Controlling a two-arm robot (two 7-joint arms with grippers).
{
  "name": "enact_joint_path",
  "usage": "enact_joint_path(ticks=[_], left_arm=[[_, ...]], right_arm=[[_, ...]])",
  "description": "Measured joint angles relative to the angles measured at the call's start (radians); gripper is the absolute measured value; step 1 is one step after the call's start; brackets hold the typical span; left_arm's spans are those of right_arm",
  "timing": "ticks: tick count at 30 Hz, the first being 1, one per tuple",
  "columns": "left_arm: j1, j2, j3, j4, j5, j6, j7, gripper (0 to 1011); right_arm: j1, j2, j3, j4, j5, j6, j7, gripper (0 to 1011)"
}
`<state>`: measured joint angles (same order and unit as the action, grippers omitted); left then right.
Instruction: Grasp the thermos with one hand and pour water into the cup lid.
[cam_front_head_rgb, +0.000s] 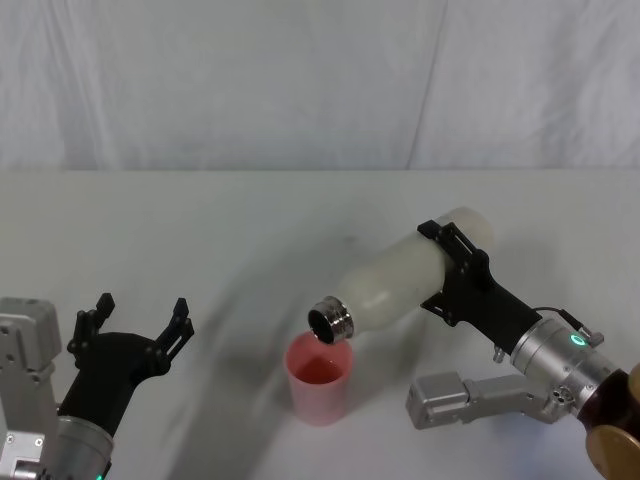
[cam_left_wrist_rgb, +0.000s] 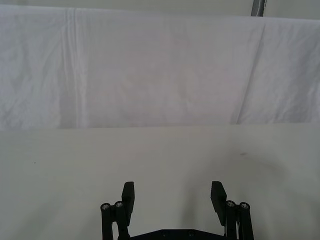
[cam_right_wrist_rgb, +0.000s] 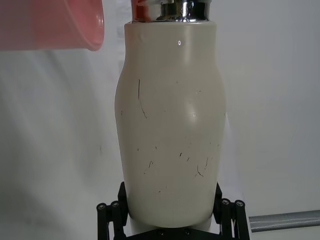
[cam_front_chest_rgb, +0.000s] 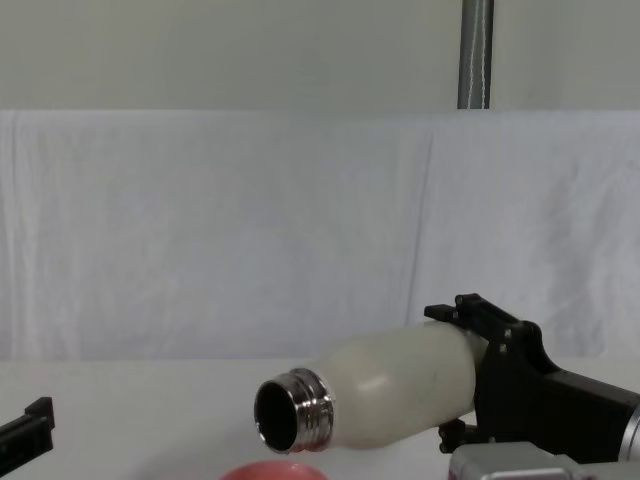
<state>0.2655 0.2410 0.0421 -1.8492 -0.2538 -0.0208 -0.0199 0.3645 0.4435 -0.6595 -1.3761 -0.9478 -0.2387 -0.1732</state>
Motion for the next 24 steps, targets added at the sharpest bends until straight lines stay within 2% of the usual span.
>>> enact_joint_path(ticks=[24], left_arm=[[0.0,0.0,0.0,0.0,0.0,0.0,0.0,1001]], right_arm=[[0.009,0.003,-0.012,0.008,-0.016,0.01,-0.01,958]])
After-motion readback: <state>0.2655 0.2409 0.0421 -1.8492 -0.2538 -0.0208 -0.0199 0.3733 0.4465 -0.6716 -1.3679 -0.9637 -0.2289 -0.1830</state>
